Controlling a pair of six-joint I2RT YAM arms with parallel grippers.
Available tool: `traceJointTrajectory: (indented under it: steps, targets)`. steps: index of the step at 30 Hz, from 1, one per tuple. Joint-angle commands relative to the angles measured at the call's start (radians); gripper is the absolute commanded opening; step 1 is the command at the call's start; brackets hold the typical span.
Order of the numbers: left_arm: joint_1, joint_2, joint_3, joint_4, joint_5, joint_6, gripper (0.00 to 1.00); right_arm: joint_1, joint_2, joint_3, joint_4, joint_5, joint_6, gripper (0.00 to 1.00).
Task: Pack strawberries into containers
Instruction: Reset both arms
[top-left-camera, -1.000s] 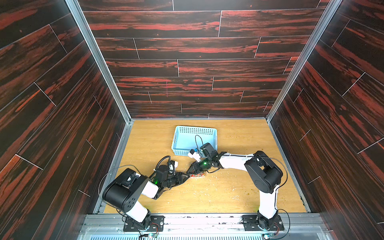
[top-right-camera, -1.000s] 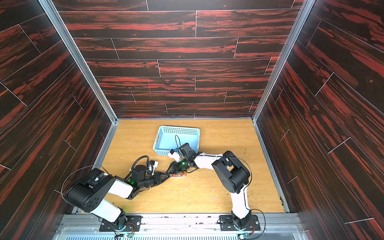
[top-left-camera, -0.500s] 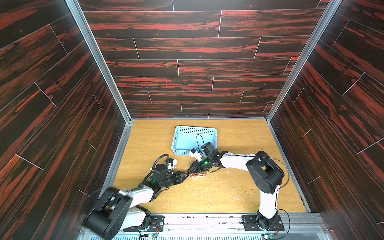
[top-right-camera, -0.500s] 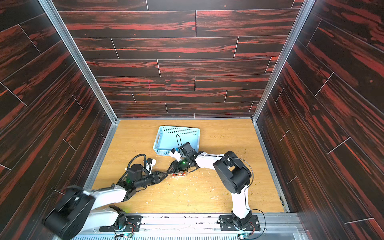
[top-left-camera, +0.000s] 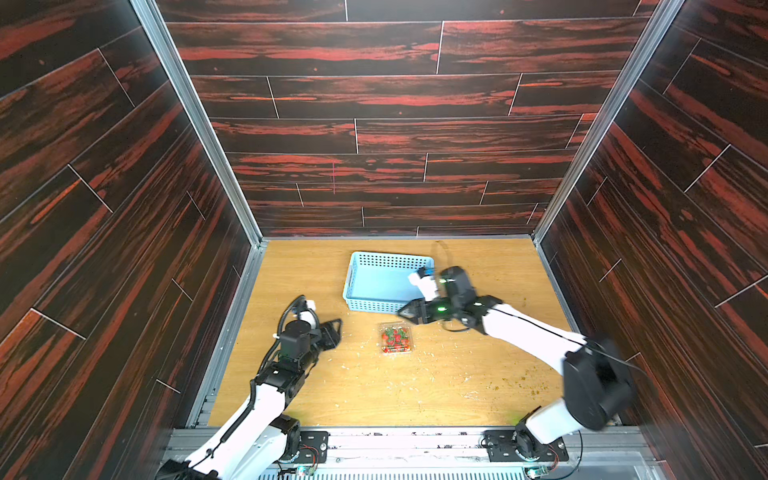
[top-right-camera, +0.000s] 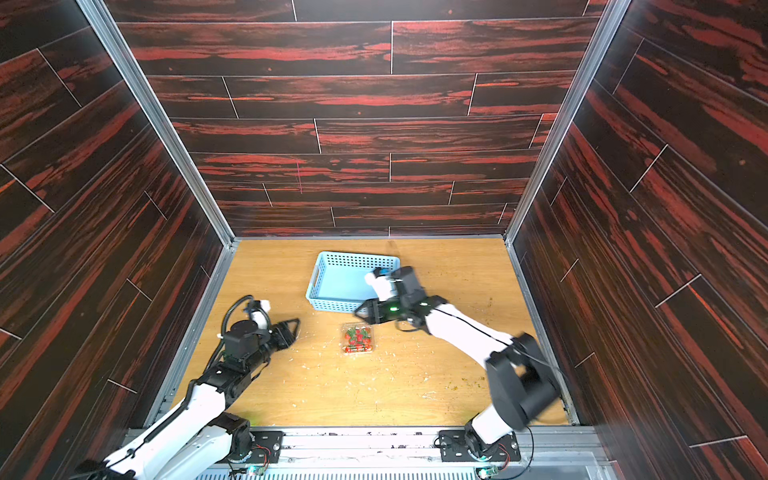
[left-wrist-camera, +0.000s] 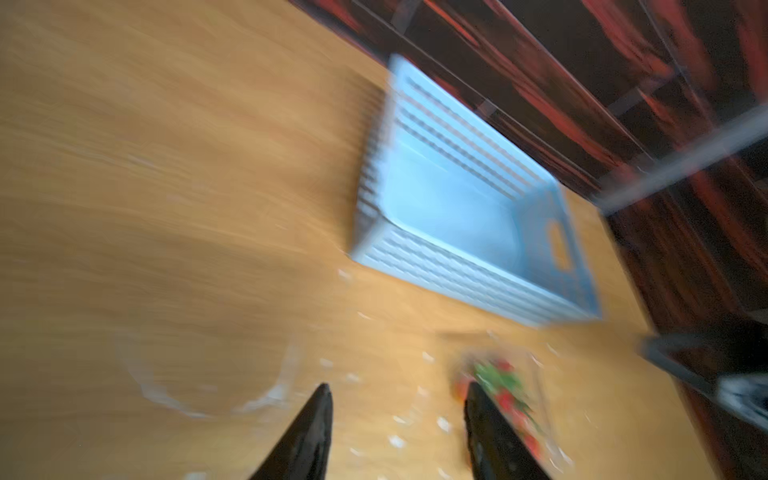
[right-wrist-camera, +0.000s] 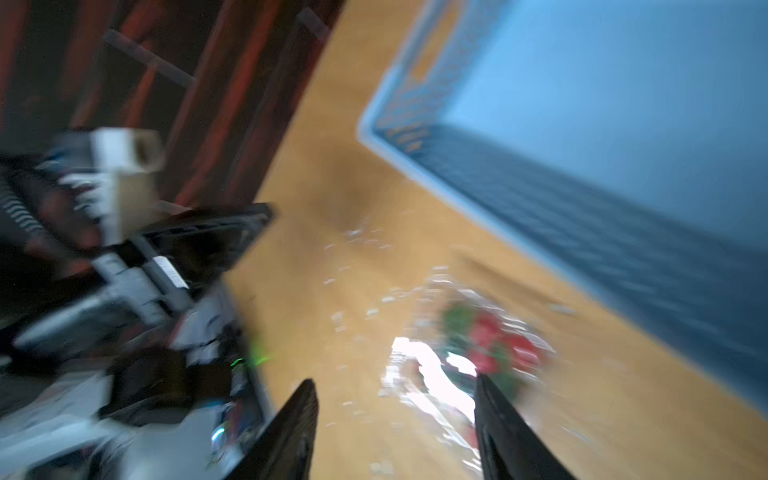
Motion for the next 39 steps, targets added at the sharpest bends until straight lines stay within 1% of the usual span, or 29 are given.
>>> traceJointTrajectory:
  steps: [1,2,3,4,6,7,8,9,11,14,16,17,19,20,22,24,25,26,28,29,30,31,32,33,34,35,37,38,39]
  targets:
    - [0.028,0.009,0.053,-0.046,-0.442,0.08,0.61,-0.085,-0.1,-0.089,-0.008,0.328,-0.036,0.67]
    - [0.035,0.024,0.056,-0.025,-0.502,0.099,0.62,-0.108,-0.124,-0.112,-0.008,0.412,-0.041,0.68]
    - [0.048,0.045,0.064,-0.004,-0.552,0.116,0.69,-0.128,-0.146,-0.137,-0.007,0.529,-0.045,0.71]
    - [0.06,0.067,0.071,0.017,-0.6,0.138,0.71,-0.146,-0.164,-0.163,-0.002,0.659,-0.05,0.73]
    - [0.079,0.117,0.077,0.068,-0.69,0.174,0.73,-0.2,-0.193,-0.208,0.023,0.777,-0.034,0.75]
    - [0.095,0.137,0.088,0.077,-0.698,0.192,0.79,-0.231,-0.211,-0.24,0.051,0.824,-0.018,0.76]
    - [0.103,0.161,0.087,0.118,-0.709,0.224,0.88,-0.26,-0.226,-0.272,0.084,0.846,-0.006,0.77]
    - [0.114,0.186,0.093,0.144,-0.727,0.234,0.88,-0.294,-0.242,-0.304,0.115,0.858,0.003,0.78]
    - [0.153,0.237,0.107,0.158,-0.673,0.24,0.89,-0.342,-0.256,-0.355,0.161,0.904,0.01,0.78]
    - [0.169,0.328,0.082,0.234,-0.72,0.275,0.89,-0.398,-0.273,-0.416,0.251,0.929,-0.022,0.78]
    - [0.174,0.383,0.047,0.307,-0.737,0.309,0.89,-0.407,-0.283,-0.453,0.361,0.956,-0.076,0.79]
    - [0.175,0.394,0.032,0.377,-0.733,0.333,0.89,-0.408,-0.289,-0.47,0.412,0.96,-0.103,0.79]
    - [0.176,0.375,0.023,0.394,-0.65,0.373,0.89,-0.412,-0.278,-0.514,0.519,0.989,-0.16,0.79]
    - [0.177,0.385,0.002,0.468,-0.641,0.397,0.89,-0.414,-0.269,-0.548,0.588,1.012,-0.185,0.79]
    - [0.181,0.419,0.0,0.532,-0.65,0.433,0.9,-0.436,-0.255,-0.616,0.697,0.992,-0.199,0.79]
    - [0.193,0.441,-0.002,0.576,-0.595,0.46,0.91,-0.456,-0.22,-0.706,0.94,0.983,-0.236,0.79]
    - [0.202,0.456,-0.004,0.608,-0.568,0.465,0.95,-0.46,-0.23,-0.718,0.956,0.962,-0.241,0.79]
    - [0.211,0.474,0.001,0.627,-0.545,0.466,0.97,-0.475,-0.219,-0.747,1.056,0.937,-0.249,0.79]
    - [0.227,0.494,0.033,0.586,-0.49,0.461,0.97,-0.489,-0.156,-0.795,1.27,0.914,-0.298,0.8]
    - [0.226,0.498,0.044,0.57,-0.469,0.47,0.97,-0.488,-0.123,-0.802,1.343,0.915,-0.341,0.8]
    - [0.228,0.5,0.045,0.576,-0.46,0.472,0.97,-0.493,-0.098,-0.797,1.378,0.922,-0.358,0.8]
    - [0.229,0.502,0.045,0.578,-0.444,0.469,0.97,-0.503,-0.085,-0.788,1.355,0.904,-0.329,0.8]
    - [0.237,0.511,0.047,0.585,-0.413,0.468,0.97,-0.522,-0.051,-0.788,1.385,0.849,-0.308,0.81]
    - [0.242,0.519,0.048,0.591,-0.385,0.463,0.97,-0.527,-0.009,-0.788,1.438,0.857,-0.301,0.82]
    - [0.246,0.548,0.036,0.641,-0.363,0.458,0.97,-0.528,0.017,-0.789,1.483,0.852,-0.318,0.83]
    - [0.245,0.596,0.014,0.742,-0.353,0.459,1.0,-0.527,-0.005,-0.78,1.417,0.801,-0.319,0.86]
    - [0.247,0.719,0.005,0.903,-0.343,0.469,1.0,-0.532,0.018,-0.766,1.43,0.776,-0.329,0.88]
    - [0.247,0.777,0.017,0.978,-0.341,0.5,1.0,-0.532,0.017,-0.759,1.404,0.738,-0.337,0.89]
    - [0.247,0.752,0.056,0.831,-0.315,0.496,1.0,-0.532,0.026,-0.749,1.391,0.715,-0.345,0.89]
